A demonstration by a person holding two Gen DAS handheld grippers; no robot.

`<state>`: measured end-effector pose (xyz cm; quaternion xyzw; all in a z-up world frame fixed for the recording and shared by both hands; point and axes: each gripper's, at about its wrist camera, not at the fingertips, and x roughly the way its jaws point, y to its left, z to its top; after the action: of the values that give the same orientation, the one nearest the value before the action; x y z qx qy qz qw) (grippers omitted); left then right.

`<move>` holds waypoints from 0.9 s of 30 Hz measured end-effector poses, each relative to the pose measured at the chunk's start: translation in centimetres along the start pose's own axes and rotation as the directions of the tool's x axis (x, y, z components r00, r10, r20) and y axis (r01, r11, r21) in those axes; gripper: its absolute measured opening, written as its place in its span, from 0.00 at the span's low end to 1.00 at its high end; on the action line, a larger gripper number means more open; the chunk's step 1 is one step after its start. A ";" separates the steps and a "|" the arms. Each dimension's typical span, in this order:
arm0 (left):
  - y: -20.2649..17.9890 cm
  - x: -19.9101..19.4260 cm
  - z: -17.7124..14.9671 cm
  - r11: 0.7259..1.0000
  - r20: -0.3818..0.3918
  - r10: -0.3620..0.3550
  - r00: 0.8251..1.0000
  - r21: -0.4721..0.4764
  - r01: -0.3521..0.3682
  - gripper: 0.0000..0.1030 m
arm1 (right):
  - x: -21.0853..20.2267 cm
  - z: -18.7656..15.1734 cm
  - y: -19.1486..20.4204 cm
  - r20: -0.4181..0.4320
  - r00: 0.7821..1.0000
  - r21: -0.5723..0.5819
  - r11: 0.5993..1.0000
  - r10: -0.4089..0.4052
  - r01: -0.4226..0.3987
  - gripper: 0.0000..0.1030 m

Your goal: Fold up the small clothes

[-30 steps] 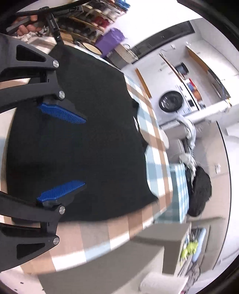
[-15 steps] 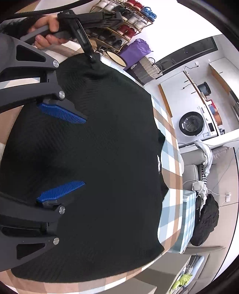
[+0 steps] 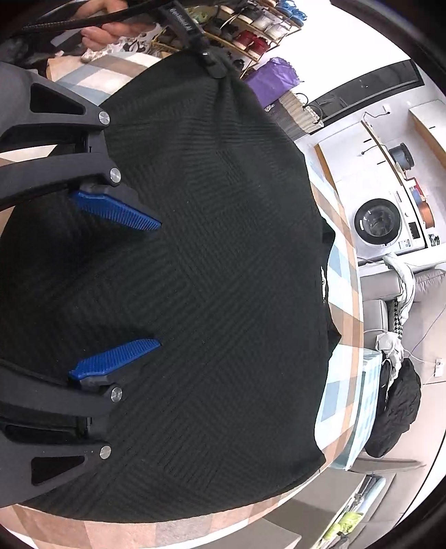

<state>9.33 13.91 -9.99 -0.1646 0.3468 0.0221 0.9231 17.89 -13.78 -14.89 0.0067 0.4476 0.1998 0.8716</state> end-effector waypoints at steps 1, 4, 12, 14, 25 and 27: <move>0.2 0.3 0.0 1.000 -0.017 -0.001 1.000 -0.010 0.001 0.15 | 0.0 0.0 -0.1 0.001 1.000 0.005 1.000 0.003 -0.003 0.66; 1.5 0.7 -0.8 0.998 -0.072 0.018 0.997 -0.052 -0.022 0.20 | -0.2 -0.2 -0.2 0.001 1.000 0.008 1.000 0.006 -0.006 0.66; 4.8 1.0 -2.9 0.983 -0.125 0.042 0.991 -0.171 -0.063 0.58 | -0.3 -0.3 -0.6 -0.003 1.000 0.009 1.000 0.022 -0.022 0.66; 4.8 2.1 -2.8 0.984 -0.133 0.027 0.991 -0.172 -0.050 0.59 | -0.3 -0.3 -0.5 -0.003 1.000 0.006 1.000 0.020 -0.020 0.66; 1.6 4.9 -1.1 0.998 -0.097 0.027 0.995 -0.048 -0.032 0.15 | 0.1 -0.2 -0.2 -0.004 1.000 0.006 1.000 0.013 -0.013 0.67; 1.8 4.5 -1.0 0.998 -0.098 0.026 0.995 -0.046 -0.031 0.15 | 0.1 -0.2 -0.3 -0.004 1.000 0.009 1.000 0.017 -0.017 0.67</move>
<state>11.84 14.91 -14.14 -0.1824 0.3929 0.0356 0.9006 17.93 -14.06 -15.19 0.0140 0.4503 0.2049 0.8689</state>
